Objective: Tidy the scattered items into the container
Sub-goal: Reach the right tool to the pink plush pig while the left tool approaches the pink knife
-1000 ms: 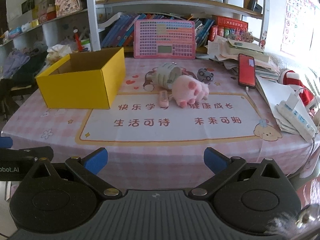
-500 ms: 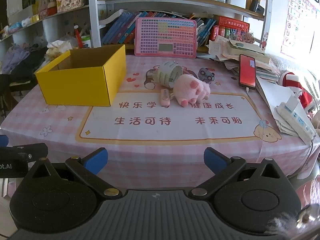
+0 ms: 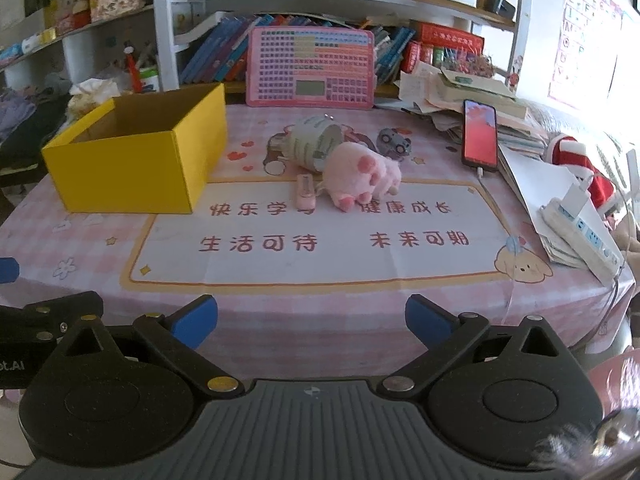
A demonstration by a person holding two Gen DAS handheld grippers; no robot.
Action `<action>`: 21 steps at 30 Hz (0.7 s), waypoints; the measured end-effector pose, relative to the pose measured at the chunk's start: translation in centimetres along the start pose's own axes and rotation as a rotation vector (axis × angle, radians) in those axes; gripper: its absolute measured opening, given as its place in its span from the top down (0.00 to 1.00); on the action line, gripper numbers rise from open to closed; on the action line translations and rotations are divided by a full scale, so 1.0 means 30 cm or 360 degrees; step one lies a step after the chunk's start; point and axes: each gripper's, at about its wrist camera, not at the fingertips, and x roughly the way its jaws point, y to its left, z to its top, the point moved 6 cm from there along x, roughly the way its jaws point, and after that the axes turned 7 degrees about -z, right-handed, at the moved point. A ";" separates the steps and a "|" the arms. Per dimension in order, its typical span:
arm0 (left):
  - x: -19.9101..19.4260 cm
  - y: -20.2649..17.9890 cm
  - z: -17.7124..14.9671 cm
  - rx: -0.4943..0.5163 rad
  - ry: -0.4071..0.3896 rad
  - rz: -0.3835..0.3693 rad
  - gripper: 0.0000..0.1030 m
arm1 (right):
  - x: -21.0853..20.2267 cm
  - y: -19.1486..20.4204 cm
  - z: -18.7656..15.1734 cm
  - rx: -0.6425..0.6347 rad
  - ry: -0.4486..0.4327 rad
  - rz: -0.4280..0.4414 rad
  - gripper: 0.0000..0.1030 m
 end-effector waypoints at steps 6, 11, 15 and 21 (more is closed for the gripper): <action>0.085 -0.043 0.014 0.0040 0.0071 -0.0087 0.01 | 0.066 -0.033 0.021 0.0014 0.0046 -0.0027 0.01; 0.162 -0.088 0.058 0.0086 0.0077 -0.0154 0.01 | 0.127 -0.093 0.046 0.0070 0.0074 -0.0086 0.01; 0.238 -0.114 0.101 0.0115 0.0103 -0.0192 0.05 | 0.185 -0.146 0.081 0.0123 0.0084 -0.0121 0.01; 0.381 -0.161 0.184 0.0153 0.0144 -0.0245 0.10 | 0.305 -0.212 0.156 0.0163 0.0123 -0.0134 0.00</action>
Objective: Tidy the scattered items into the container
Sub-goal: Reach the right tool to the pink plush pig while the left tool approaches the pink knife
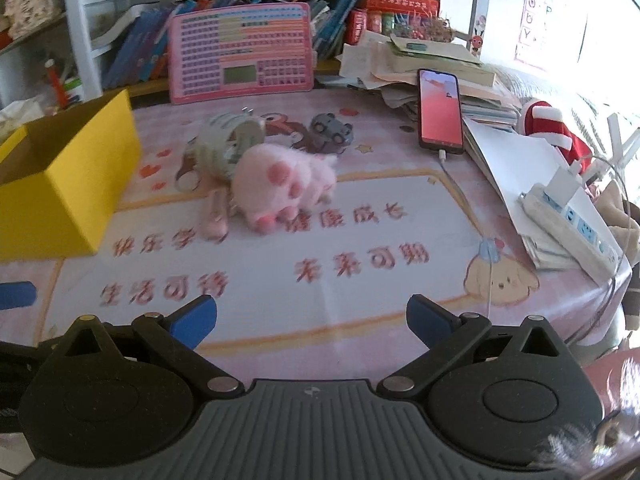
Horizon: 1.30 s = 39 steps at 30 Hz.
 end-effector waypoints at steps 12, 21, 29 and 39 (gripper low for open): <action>0.217 0.026 0.184 -0.0115 0.0071 0.0057 0.18 | 0.249 -0.022 0.227 -0.0067 0.0055 0.0159 0.00; 0.313 0.070 0.250 -0.0149 0.0179 0.0141 0.30 | 0.427 0.080 0.327 -0.0129 0.0173 0.0391 0.00; 0.394 0.069 0.277 -0.0189 0.0234 0.0090 0.48 | 0.521 0.071 0.349 -0.0121 0.0251 0.0414 0.07; 0.506 0.030 0.300 -0.0116 0.0265 0.0066 0.55 | 0.531 -0.052 0.353 -0.0102 0.0215 0.0261 0.11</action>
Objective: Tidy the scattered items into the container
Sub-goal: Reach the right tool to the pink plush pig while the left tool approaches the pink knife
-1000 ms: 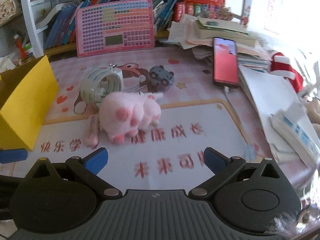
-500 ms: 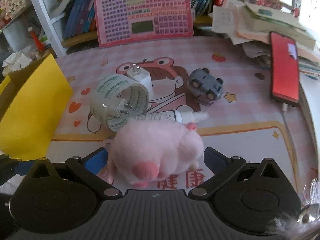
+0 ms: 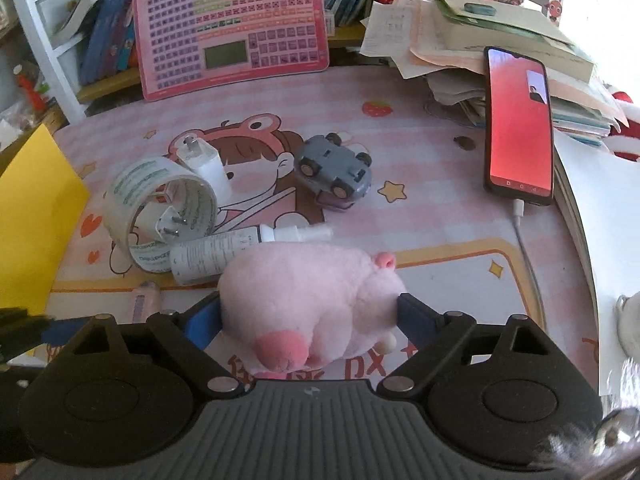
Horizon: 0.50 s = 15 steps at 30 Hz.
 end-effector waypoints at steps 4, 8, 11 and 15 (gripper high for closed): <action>0.026 -0.004 0.003 0.0010 0.0032 0.0037 0.58 | 0.004 0.004 0.003 -0.0028 -0.0006 0.0014 0.05; 0.030 -0.003 0.004 0.0022 0.0022 0.0061 0.58 | 0.026 0.009 0.010 -0.0041 0.0012 0.0018 0.00; 0.033 -0.008 0.005 0.0036 0.0016 0.0079 0.60 | 0.047 0.011 0.011 -0.0041 0.0027 0.0011 0.00; 0.023 0.024 0.009 -0.0069 -0.0012 0.0075 0.78 | 0.054 0.011 0.009 -0.0056 0.0018 0.0013 0.01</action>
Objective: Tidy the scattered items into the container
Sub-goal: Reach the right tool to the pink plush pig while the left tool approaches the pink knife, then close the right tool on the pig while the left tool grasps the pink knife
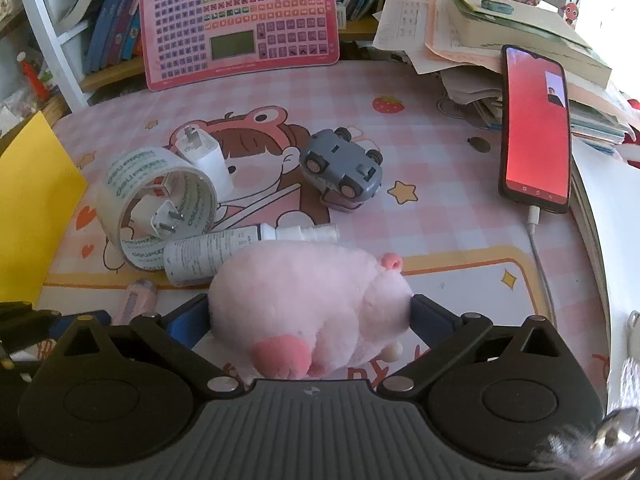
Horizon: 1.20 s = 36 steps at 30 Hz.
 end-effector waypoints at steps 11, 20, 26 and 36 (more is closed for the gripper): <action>-0.114 0.036 -0.042 -0.0201 -0.0112 -0.0100 0.78 | -0.079 0.022 -0.030 -0.0072 -0.0065 0.0041 0.17; -0.206 0.043 -0.105 -0.0205 -0.0182 -0.0204 0.78 | -0.183 0.089 -0.103 -0.0118 -0.0122 0.0023 0.17; -0.279 0.080 -0.149 -0.0168 -0.0236 -0.0280 0.78 | -0.265 0.151 -0.158 -0.0098 -0.0157 -0.0027 0.17; -0.437 0.175 -0.246 -0.0101 -0.0305 -0.0404 0.78 | -0.423 0.294 -0.251 -0.0036 -0.0279 -0.0123 0.17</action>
